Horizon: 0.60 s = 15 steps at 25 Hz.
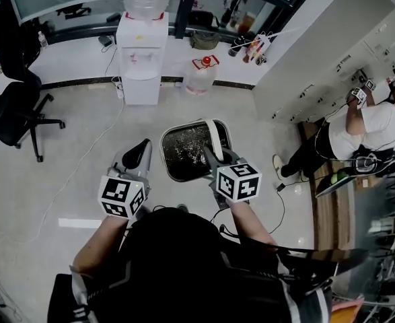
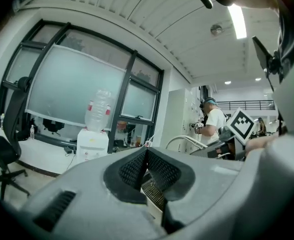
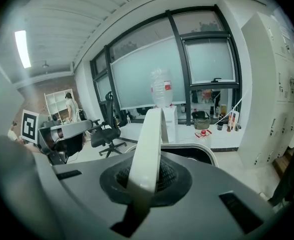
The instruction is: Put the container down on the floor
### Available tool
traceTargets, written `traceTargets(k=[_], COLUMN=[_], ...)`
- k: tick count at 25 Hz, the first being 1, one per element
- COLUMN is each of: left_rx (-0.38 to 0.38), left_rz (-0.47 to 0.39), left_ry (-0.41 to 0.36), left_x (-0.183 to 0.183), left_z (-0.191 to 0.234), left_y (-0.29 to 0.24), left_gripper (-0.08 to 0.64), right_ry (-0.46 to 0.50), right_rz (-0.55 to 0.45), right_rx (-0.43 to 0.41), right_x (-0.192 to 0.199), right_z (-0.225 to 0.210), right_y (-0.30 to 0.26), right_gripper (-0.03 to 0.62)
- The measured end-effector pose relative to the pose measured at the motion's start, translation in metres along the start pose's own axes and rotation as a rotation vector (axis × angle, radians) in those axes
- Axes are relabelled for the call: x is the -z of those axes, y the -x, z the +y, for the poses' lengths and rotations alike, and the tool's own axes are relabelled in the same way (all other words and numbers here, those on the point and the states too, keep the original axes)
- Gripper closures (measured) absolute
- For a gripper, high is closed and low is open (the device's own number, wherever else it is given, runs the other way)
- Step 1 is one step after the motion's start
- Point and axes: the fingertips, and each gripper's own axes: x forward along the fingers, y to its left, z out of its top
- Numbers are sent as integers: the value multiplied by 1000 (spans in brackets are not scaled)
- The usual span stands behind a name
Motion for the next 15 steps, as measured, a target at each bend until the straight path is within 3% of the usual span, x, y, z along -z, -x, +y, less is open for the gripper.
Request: traceTargets(k=[8, 15], left_rx=[26, 68], left_rz=[-3, 5], left_ry=[-38, -14], left_x=[-5, -2], left_z=[25, 42], left_y=[3, 11], left_gripper=[554, 554], right_ry=[-6, -45], right_rz=[-16, -30], right_rx=[38, 66], right_x=[-10, -16], right_z=[16, 25], right_y=[-10, -19], right_gripper=[584, 584])
